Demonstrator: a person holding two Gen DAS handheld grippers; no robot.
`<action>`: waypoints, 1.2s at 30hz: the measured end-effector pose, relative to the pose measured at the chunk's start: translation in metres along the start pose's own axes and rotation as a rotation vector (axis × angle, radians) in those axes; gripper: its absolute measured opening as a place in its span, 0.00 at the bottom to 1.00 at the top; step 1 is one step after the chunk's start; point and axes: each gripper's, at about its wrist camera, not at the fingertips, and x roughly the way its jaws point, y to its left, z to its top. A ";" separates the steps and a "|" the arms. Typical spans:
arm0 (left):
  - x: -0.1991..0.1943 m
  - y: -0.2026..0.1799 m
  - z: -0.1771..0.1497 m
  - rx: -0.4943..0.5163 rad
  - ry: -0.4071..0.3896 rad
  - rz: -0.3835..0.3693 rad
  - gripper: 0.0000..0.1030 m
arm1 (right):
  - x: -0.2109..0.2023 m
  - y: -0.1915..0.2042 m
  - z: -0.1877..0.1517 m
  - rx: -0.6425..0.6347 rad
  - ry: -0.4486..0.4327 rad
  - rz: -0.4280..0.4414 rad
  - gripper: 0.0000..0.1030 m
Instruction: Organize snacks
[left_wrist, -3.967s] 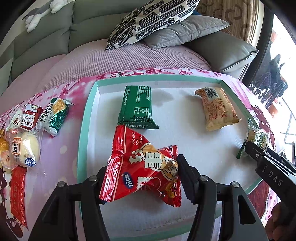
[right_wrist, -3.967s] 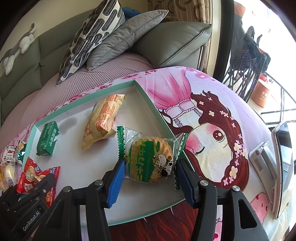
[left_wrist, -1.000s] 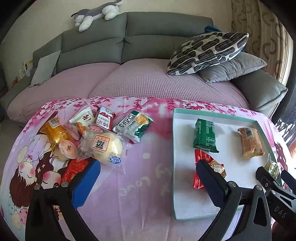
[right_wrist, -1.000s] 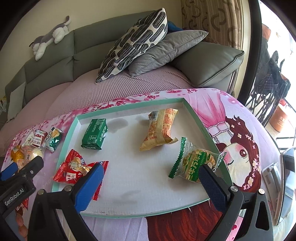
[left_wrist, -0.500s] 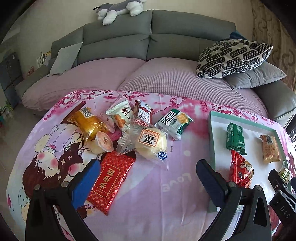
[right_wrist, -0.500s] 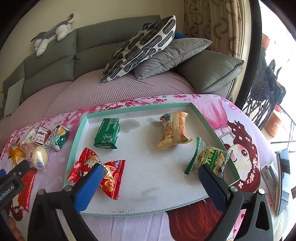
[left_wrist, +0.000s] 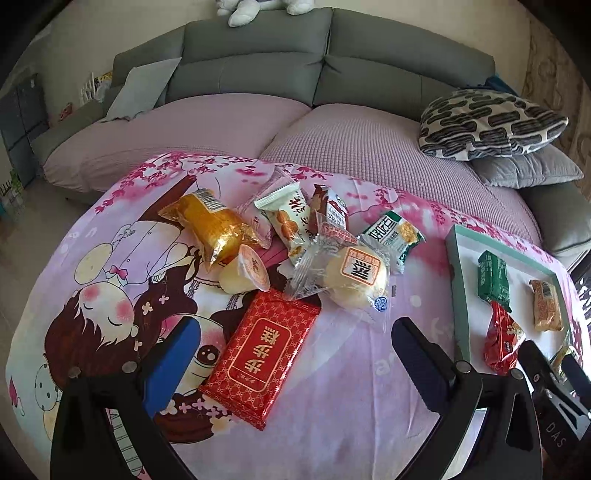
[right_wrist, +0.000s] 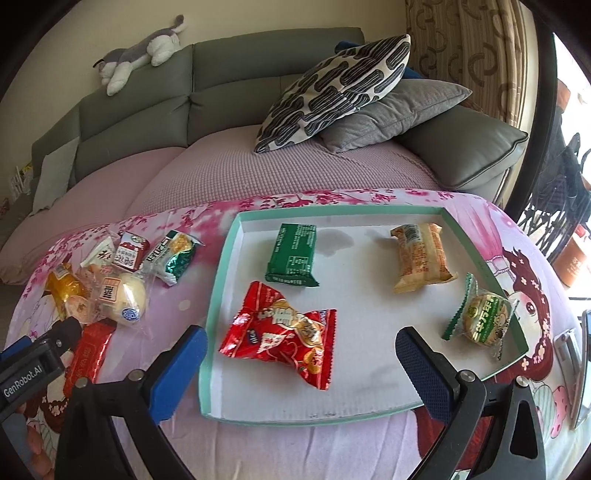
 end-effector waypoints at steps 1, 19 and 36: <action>0.000 0.006 0.001 -0.018 -0.002 -0.010 1.00 | 0.000 0.005 0.000 -0.003 0.003 0.012 1.00; 0.014 0.083 0.006 -0.082 0.006 0.038 1.00 | 0.015 0.107 -0.018 -0.069 0.088 0.201 1.00; 0.048 0.140 -0.004 -0.150 0.165 0.094 1.00 | 0.042 0.173 -0.043 -0.129 0.196 0.222 1.00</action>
